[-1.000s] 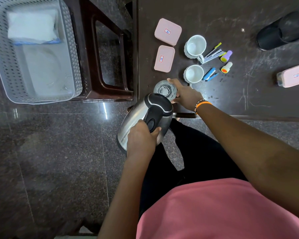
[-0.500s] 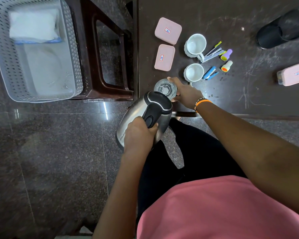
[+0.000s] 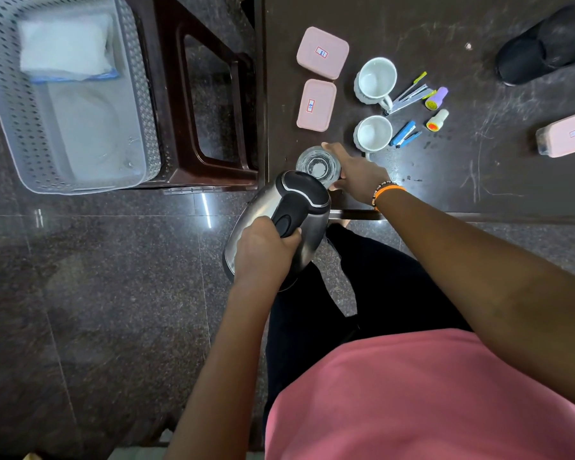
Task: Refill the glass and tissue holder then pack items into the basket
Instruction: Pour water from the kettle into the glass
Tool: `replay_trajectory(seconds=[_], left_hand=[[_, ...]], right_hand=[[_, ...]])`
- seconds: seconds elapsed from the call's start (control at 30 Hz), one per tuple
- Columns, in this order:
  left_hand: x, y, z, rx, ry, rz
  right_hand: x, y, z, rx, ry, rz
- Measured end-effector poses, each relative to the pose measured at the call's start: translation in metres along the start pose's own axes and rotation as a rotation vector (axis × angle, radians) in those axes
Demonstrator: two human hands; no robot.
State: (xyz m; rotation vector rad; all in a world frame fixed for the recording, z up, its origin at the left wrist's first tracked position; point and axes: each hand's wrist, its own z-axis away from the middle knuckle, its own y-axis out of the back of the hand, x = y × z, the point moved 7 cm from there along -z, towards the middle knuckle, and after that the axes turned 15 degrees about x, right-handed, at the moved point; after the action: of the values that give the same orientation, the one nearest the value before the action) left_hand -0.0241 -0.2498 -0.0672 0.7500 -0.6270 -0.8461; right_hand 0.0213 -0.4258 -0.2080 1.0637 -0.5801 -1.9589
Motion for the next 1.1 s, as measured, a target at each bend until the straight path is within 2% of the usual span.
replay_trajectory(seconds=[1.1], left_hand=[[0.013,0.0,0.003,-0.007,-0.034,-0.082]], right_hand=[[-0.001,0.0,0.001,0.008,0.023,0.046]])
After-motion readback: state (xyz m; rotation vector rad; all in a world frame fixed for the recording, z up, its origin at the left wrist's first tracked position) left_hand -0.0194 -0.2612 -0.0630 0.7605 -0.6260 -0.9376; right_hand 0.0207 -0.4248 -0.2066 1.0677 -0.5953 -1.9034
